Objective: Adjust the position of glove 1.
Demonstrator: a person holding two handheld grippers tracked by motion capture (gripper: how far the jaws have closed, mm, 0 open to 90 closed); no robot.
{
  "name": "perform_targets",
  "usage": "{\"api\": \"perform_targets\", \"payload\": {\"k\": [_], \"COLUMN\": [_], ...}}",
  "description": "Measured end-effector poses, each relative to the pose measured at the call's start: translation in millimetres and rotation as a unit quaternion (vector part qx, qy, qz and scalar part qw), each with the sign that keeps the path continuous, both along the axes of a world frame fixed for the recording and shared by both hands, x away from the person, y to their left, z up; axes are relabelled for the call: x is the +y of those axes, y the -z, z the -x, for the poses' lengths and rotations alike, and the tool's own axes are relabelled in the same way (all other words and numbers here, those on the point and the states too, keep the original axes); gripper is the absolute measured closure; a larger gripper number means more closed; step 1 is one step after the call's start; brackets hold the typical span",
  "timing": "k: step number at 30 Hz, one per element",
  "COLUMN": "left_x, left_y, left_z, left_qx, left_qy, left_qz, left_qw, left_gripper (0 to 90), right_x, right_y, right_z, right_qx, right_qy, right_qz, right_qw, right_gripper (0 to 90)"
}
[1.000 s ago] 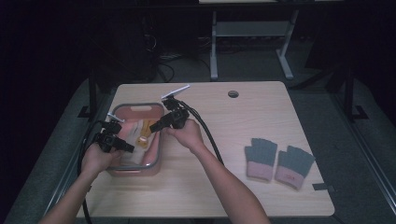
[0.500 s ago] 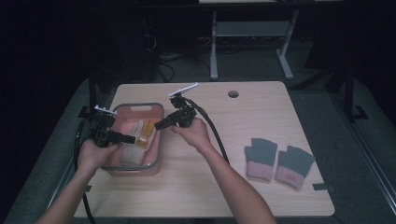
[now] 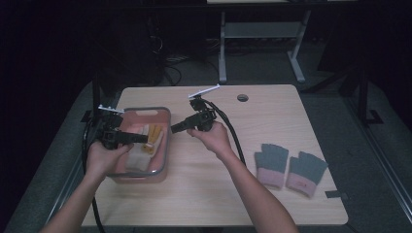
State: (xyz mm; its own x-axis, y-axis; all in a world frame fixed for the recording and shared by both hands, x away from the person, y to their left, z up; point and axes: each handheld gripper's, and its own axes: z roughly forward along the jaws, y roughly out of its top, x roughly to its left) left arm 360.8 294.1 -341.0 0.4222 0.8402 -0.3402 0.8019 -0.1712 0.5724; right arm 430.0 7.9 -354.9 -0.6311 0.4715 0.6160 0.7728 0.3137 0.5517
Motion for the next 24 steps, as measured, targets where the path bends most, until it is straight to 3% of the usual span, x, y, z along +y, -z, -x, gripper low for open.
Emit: {"api": "perform_targets", "payload": {"k": [13, 24], "left_x": [-27.2, -44.5], "left_y": [-7.2, -10.0], "left_z": [1.0, 1.5], "left_qx": [-0.019, -0.03], "left_qy": [0.028, 0.035], "left_qz": [0.017, 0.03], "left_qw": [0.9993, 0.9985], "left_gripper": [38.8, 33.1], "right_x": [-35.3, -58.5], "right_y": [-8.4, -8.1], "right_z": [7.5, 13.9], "right_qx": [-0.012, -0.02], "right_qy": [0.024, 0.041], "right_qz": [0.002, 0.014], "right_qw": [0.9996, 0.9988], "right_gripper": [54.0, 48.4]}}
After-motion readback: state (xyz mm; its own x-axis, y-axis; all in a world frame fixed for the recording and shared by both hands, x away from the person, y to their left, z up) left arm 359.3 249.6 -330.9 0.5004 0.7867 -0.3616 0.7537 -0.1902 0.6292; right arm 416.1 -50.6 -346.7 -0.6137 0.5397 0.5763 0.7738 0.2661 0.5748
